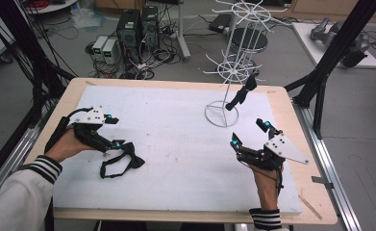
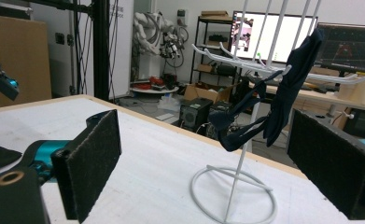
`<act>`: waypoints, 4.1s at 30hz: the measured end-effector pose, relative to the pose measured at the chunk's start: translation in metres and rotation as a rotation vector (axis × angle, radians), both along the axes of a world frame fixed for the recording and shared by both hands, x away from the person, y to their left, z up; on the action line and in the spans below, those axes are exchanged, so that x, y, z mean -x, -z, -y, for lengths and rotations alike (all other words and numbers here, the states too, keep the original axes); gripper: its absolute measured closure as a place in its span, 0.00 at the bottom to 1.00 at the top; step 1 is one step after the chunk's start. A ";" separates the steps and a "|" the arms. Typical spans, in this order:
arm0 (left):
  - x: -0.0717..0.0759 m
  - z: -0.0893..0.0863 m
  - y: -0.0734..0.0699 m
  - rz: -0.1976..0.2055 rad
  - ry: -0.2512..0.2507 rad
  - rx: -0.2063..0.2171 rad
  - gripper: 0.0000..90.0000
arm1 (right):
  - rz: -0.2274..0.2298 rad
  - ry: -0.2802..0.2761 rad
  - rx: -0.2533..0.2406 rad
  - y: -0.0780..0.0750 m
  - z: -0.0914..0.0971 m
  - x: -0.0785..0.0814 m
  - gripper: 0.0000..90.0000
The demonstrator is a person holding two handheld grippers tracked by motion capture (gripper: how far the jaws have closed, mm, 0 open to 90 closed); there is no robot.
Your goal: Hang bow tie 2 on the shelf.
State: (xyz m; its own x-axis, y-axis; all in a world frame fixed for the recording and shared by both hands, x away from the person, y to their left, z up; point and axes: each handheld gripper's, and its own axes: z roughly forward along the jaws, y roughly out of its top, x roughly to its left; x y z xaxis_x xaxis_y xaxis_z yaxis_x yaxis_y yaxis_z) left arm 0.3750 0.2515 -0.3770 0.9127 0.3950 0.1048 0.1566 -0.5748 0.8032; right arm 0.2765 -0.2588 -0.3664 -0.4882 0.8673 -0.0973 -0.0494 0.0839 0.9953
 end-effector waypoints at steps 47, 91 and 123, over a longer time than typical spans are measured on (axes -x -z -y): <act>-0.015 0.035 0.041 -0.120 0.171 -0.369 0.46 | 0.001 0.002 -0.008 0.000 0.002 0.000 0.11; -0.009 0.021 0.023 -0.181 0.060 -0.147 0.91 | -0.024 -0.050 -0.058 0.004 -0.001 -0.005 0.11; 0.006 0.039 -0.012 -0.130 0.073 0.204 0.91 | -0.073 -0.258 0.003 -0.028 -0.030 -0.021 0.11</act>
